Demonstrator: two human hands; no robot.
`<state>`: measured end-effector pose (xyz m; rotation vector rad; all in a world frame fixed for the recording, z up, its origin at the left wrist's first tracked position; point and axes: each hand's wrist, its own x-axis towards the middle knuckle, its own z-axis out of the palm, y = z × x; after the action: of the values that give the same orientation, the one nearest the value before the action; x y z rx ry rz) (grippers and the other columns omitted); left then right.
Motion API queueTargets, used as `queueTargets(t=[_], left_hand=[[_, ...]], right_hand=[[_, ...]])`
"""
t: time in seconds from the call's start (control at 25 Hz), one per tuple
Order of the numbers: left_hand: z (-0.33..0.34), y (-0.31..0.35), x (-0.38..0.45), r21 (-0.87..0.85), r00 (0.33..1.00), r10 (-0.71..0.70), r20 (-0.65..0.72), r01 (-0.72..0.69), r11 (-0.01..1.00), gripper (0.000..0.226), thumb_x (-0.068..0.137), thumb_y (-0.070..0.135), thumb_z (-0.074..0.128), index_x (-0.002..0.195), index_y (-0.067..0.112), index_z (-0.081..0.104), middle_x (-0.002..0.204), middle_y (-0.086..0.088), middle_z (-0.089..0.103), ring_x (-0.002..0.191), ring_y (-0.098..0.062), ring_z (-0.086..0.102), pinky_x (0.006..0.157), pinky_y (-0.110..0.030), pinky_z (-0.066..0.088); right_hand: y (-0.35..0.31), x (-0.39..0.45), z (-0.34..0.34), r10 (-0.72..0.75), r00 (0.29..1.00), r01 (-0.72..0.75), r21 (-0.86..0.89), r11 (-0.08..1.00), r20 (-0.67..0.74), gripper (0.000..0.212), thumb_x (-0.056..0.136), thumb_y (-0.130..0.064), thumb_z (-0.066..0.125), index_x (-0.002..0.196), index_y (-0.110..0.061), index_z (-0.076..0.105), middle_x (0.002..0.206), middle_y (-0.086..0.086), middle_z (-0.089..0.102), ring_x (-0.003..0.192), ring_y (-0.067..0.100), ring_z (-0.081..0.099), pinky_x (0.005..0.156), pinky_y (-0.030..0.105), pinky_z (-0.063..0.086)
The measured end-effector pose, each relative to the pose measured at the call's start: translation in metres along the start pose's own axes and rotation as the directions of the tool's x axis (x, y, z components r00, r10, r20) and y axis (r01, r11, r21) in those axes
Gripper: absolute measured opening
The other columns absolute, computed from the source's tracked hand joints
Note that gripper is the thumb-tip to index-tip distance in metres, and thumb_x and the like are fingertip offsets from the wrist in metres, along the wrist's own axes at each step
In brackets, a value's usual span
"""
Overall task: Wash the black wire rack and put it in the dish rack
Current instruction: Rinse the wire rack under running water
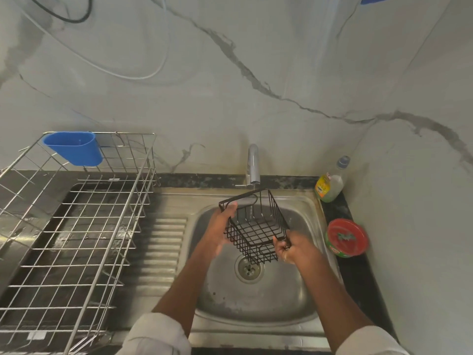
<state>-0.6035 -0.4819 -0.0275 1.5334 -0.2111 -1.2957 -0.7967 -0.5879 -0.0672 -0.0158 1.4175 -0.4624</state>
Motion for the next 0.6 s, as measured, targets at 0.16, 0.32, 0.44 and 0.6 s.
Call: queueTargets(t=[0.16,0.32,0.44,0.6], left_hand=[[-0.001,0.008,0.004,-0.124,0.996,-0.032,-0.083,0.021,0.992,0.019,0.102,0.033,0.065,0.109,0.015,0.066,0.114,-0.009,0.07,0.104,-0.028,0.066,0.092,-0.052,0.055],[-0.013,0.005,0.009,-0.158,0.98,-0.028,-0.198,-0.004,0.988,0.023,0.101,0.034,0.061,0.112,0.015,0.068,0.114,-0.013,0.071,0.105,-0.033,0.068,0.091,-0.054,0.055],[0.0,0.011,0.011,-0.037,0.973,0.079,-0.218,-0.089,0.995,0.019,0.104,0.029,0.057,0.111,0.015,0.068,0.098,-0.008,0.071,0.089,-0.024,0.067,0.081,-0.042,0.057],[0.031,0.025,0.015,0.14,0.971,0.2,-0.128,-0.182,0.973,0.014,0.101,0.029,0.062,0.105,0.02,0.071,0.102,-0.007,0.077,0.099,-0.024,0.07,0.095,-0.042,0.055]], right_hand=[[0.003,-0.01,0.017,-0.012,0.999,0.012,-0.006,1.0,0.04,0.026,0.107,-0.025,0.054,0.123,-0.004,0.054,0.109,0.029,0.057,0.064,0.03,0.063,0.03,0.018,0.041],[0.007,-0.024,0.028,-0.025,0.998,0.03,-0.111,0.993,0.049,0.029,0.102,-0.025,0.063,0.119,-0.005,0.053,0.106,0.03,0.056,0.073,0.03,0.065,0.045,0.026,0.054],[0.015,-0.02,0.022,-0.077,0.997,0.075,-0.315,0.946,0.005,0.037,0.097,-0.039,0.068,0.116,-0.01,0.054,0.115,0.025,0.062,0.08,0.03,0.07,0.054,0.032,0.054],[0.021,-0.024,0.014,-0.532,0.846,0.474,-0.494,0.729,0.028,0.036,0.102,-0.049,0.054,0.121,-0.019,0.061,0.122,0.009,0.064,0.102,0.026,0.059,0.087,0.046,0.053]])
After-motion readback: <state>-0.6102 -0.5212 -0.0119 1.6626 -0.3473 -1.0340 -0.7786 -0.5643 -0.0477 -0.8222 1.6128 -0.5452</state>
